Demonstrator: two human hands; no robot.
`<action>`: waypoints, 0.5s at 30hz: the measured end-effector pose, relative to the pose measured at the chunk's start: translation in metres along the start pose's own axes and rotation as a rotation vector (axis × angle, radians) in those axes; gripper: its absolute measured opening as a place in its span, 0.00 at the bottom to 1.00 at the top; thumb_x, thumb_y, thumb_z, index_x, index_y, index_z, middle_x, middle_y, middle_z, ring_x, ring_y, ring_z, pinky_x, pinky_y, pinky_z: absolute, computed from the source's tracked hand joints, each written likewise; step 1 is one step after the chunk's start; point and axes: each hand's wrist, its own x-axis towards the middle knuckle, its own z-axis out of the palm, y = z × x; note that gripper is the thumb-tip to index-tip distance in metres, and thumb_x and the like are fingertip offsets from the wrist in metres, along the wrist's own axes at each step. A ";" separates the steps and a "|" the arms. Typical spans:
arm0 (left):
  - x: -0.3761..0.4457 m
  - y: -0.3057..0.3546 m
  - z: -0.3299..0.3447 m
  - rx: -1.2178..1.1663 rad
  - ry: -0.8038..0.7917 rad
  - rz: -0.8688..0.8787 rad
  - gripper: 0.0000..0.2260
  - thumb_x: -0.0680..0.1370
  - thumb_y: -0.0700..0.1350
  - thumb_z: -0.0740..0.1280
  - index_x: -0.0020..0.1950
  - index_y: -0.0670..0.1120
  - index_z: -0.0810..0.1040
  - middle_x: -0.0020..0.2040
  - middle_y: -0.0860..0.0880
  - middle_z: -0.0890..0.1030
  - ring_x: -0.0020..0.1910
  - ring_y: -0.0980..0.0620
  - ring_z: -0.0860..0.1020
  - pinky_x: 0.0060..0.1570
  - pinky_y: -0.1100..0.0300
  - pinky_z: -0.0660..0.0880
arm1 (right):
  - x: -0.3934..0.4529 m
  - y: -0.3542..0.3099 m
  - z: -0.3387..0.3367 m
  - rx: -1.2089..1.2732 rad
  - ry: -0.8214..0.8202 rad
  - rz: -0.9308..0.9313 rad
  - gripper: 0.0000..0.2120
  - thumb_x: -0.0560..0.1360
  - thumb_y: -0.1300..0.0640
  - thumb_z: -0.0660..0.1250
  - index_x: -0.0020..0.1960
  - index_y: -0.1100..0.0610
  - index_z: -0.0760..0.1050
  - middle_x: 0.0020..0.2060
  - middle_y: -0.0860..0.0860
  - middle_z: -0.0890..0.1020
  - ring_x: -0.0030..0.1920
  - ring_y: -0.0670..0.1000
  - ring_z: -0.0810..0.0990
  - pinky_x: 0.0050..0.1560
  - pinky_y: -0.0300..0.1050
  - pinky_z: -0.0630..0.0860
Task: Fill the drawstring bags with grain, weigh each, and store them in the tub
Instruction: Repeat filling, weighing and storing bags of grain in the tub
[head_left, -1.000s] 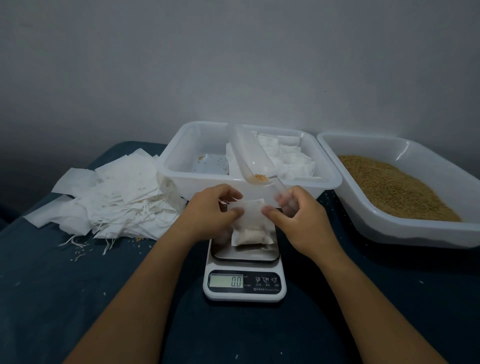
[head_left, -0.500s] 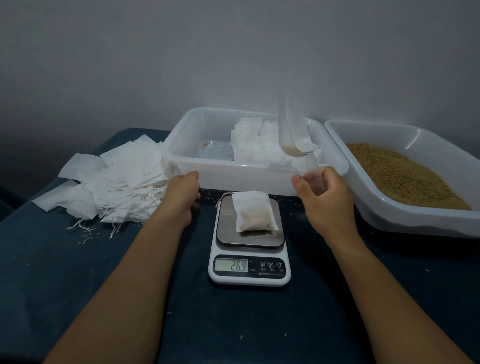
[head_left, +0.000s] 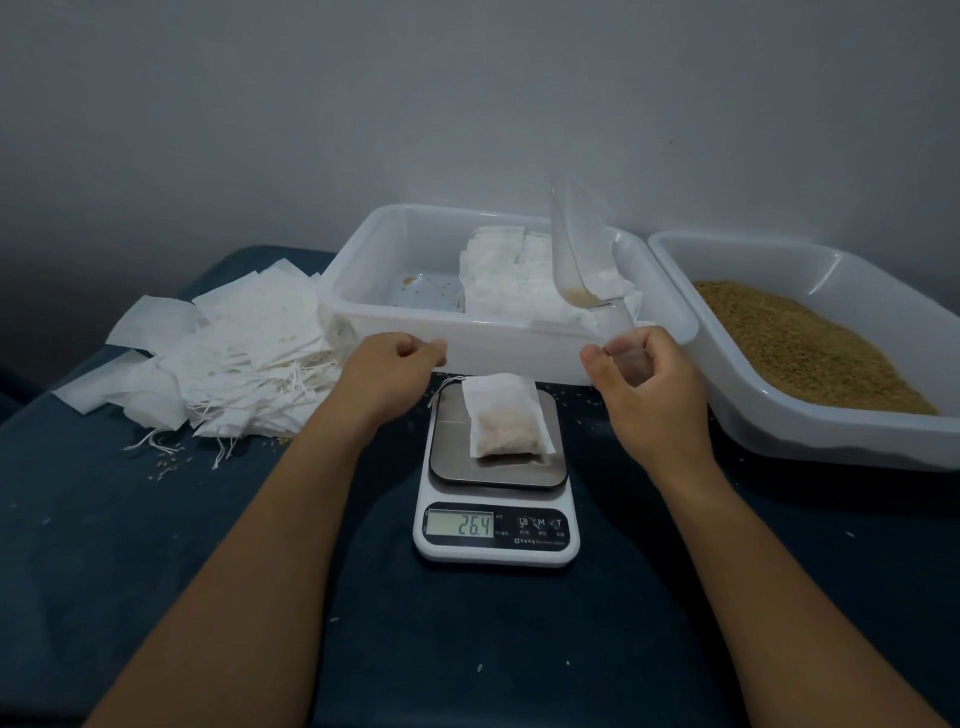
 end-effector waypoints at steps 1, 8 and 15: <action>-0.002 0.002 0.002 0.057 -0.025 0.038 0.16 0.81 0.58 0.68 0.41 0.50 0.85 0.37 0.55 0.84 0.38 0.57 0.79 0.37 0.63 0.70 | 0.000 0.000 0.000 0.001 0.002 0.000 0.11 0.76 0.40 0.74 0.47 0.45 0.77 0.42 0.43 0.85 0.45 0.40 0.83 0.47 0.46 0.82; -0.012 0.007 0.010 0.385 -0.113 0.208 0.15 0.79 0.65 0.67 0.46 0.55 0.83 0.42 0.58 0.82 0.43 0.59 0.78 0.43 0.58 0.74 | -0.001 0.000 0.001 0.005 0.000 -0.002 0.11 0.76 0.39 0.73 0.47 0.44 0.77 0.41 0.42 0.85 0.44 0.39 0.84 0.45 0.42 0.80; -0.021 0.018 0.012 0.258 -0.145 0.346 0.07 0.77 0.54 0.74 0.42 0.56 0.79 0.40 0.58 0.82 0.40 0.60 0.80 0.42 0.61 0.75 | -0.001 -0.002 -0.002 0.037 -0.006 -0.006 0.10 0.76 0.39 0.73 0.46 0.43 0.76 0.45 0.35 0.84 0.46 0.38 0.84 0.43 0.39 0.79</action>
